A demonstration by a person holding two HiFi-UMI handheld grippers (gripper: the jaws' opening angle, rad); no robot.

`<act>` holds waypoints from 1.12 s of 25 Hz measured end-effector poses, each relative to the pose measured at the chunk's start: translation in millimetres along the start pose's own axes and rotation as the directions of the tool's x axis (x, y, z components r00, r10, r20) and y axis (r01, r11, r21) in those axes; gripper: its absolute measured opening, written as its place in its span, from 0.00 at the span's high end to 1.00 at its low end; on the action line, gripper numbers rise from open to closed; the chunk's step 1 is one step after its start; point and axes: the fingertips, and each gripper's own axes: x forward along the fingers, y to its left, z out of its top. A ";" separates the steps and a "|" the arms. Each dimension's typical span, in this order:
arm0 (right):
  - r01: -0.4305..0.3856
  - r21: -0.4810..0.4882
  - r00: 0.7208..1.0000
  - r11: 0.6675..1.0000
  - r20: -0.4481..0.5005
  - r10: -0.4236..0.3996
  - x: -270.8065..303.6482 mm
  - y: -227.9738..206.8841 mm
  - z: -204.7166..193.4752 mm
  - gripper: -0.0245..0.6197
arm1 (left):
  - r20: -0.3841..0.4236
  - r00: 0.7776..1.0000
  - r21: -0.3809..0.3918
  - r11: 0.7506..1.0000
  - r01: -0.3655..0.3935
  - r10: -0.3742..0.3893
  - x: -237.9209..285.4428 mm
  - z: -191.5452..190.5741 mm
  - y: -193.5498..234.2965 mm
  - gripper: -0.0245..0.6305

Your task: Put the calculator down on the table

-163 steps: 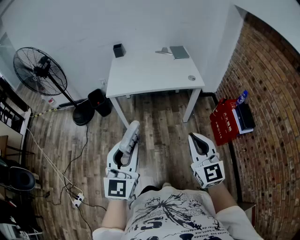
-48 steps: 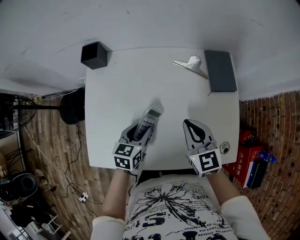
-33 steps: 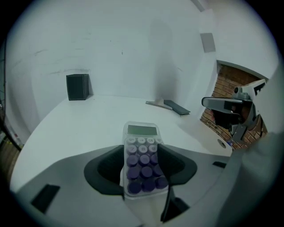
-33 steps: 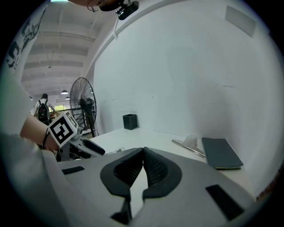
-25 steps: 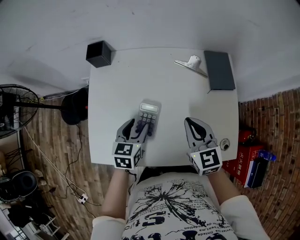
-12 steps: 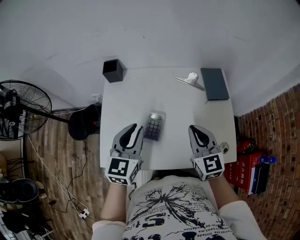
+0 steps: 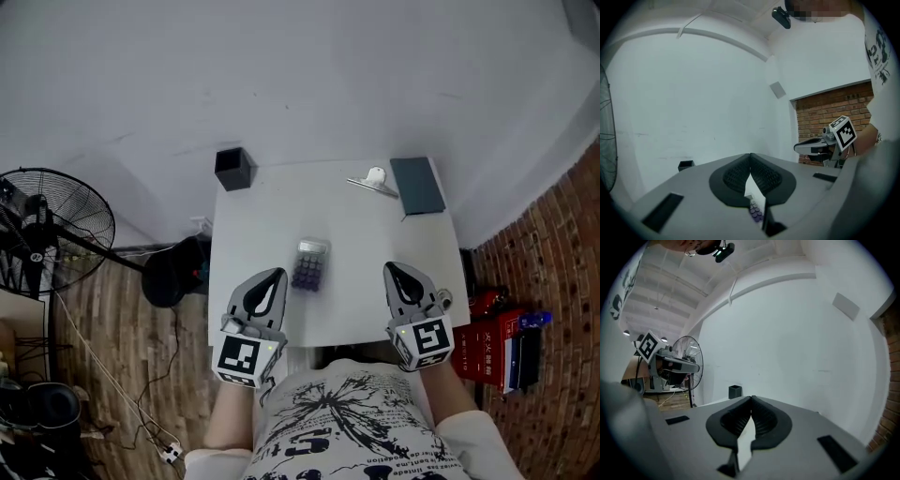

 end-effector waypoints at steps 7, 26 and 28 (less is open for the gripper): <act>-0.002 -0.013 1.000 1.000 0.030 0.003 -13.8 15.2 11.9 0.94 | 0.017 1.000 0.003 1.000 0.003 -0.003 -13.9 6.6 -9.8 0.94; 0.008 -0.044 0.998 0.999 0.063 -0.005 -15.3 8.4 23.9 0.94 | 0.059 0.998 -0.014 1.000 0.024 -0.023 -6.2 20.6 -5.7 0.94; 0.011 -0.046 0.998 0.999 0.064 -0.008 -14.3 5.9 23.7 0.94 | 0.051 0.998 -0.003 1.000 0.024 -0.024 -3.9 18.8 -6.2 0.94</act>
